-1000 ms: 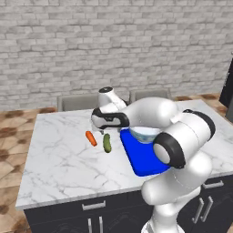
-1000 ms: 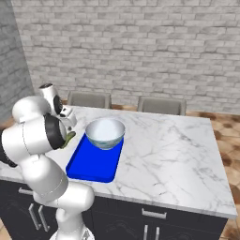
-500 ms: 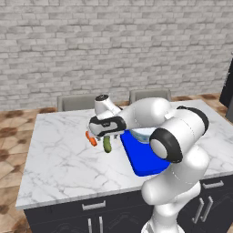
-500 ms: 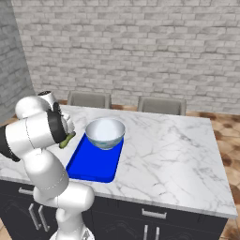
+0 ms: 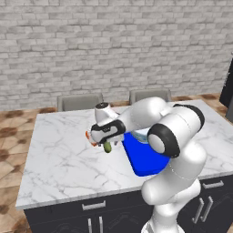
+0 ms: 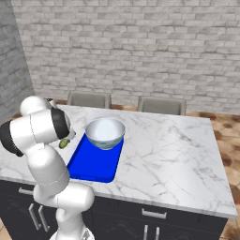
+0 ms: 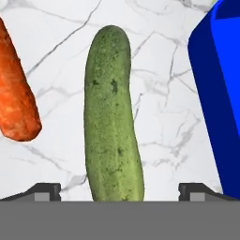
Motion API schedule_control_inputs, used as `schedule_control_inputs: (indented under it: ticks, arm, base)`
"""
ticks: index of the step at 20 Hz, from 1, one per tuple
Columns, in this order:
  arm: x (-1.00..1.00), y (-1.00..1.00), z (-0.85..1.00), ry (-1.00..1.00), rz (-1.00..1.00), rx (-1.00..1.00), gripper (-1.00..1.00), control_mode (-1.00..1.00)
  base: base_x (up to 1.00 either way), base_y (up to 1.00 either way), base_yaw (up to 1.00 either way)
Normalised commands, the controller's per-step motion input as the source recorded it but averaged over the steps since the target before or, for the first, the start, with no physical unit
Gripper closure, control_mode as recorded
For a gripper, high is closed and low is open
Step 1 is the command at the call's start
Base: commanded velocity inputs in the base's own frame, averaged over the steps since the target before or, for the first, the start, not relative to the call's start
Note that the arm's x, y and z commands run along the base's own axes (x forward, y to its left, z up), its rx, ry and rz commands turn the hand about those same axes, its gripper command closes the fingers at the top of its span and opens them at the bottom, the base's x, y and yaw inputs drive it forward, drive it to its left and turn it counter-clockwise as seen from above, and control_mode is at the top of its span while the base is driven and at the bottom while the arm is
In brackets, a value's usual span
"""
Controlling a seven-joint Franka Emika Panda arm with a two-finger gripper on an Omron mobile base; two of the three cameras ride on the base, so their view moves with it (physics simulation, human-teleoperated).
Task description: Place the two vegetables and bowl onto the tray for setting up a vegetable dip station.
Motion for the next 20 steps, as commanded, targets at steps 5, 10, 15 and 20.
schedule_control_inputs:
  ticks: [5,10,15,20]
  arm:
    - [-0.01,-0.01,-0.28,0.00,-0.06,0.02,-1.00,-1.00]
    - [0.00,0.00,-0.25,0.00,-0.04,0.02,1.00,-1.00]
    - [-0.03,0.02,-0.12,0.00,-0.02,0.03,1.00,-1.00]
    - [-0.35,0.18,0.09,0.01,-0.13,-0.04,1.00,-1.00]
  base:
    - [0.00,0.00,0.00]
    - [0.00,0.00,0.00]
    - [0.00,0.00,0.00]
    - [0.00,0.00,0.00]
